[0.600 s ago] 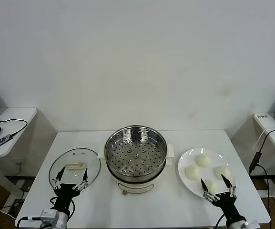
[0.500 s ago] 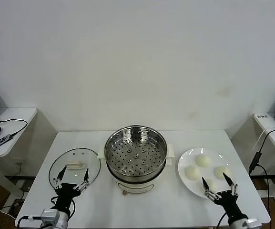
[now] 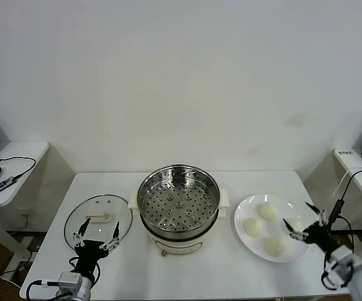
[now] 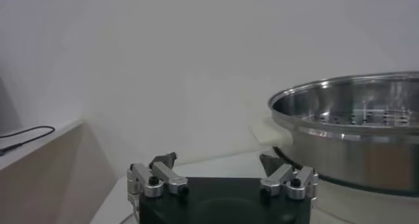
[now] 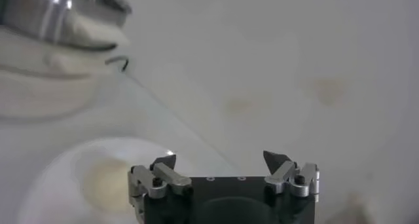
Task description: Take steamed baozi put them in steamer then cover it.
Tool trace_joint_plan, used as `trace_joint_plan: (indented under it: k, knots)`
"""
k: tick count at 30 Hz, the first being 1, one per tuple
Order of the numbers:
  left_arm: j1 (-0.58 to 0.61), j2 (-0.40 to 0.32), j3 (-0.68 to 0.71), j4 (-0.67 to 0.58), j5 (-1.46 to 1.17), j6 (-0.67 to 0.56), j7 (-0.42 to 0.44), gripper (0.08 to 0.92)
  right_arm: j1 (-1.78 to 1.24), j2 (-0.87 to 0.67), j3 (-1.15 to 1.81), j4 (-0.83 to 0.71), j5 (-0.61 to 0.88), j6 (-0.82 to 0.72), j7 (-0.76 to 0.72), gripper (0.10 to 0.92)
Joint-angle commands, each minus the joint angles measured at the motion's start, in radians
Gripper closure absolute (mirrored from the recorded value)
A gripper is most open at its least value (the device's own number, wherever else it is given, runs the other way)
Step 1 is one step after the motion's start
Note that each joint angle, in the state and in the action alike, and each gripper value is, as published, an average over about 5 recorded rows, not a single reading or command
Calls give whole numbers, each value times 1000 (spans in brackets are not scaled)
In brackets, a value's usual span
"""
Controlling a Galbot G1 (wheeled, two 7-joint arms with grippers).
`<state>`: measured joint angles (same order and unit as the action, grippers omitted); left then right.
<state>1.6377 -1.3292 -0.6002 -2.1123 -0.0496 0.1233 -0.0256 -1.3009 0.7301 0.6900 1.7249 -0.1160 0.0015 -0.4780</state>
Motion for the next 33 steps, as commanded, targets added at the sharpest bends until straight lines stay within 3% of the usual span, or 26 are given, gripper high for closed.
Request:
trace_joint_plan:
  k: [1, 9, 14, 21, 33]
  knots:
    - [0, -1, 0, -1, 12, 10, 4, 177, 447, -321, -424, -175, -114, -38, -191, 203]
    - [3, -1, -9, -3, 10, 7, -1, 177, 1034, -310, -1078, -353, -128, 15, -386, 203]
    - [3, -5, -12, 3, 3, -6, -9, 177, 1238, -243, -1316, -454, -134, 63, -489, 203]
    - [2, -5, -15, 10, 4, -11, -11, 177, 1308, -151, -1454, -541, -113, 73, -549, 203]
    - [-2, -4, -22, 16, -5, -13, -14, 177, 1241, -27, -1441, -640, -114, 41, -533, 203]
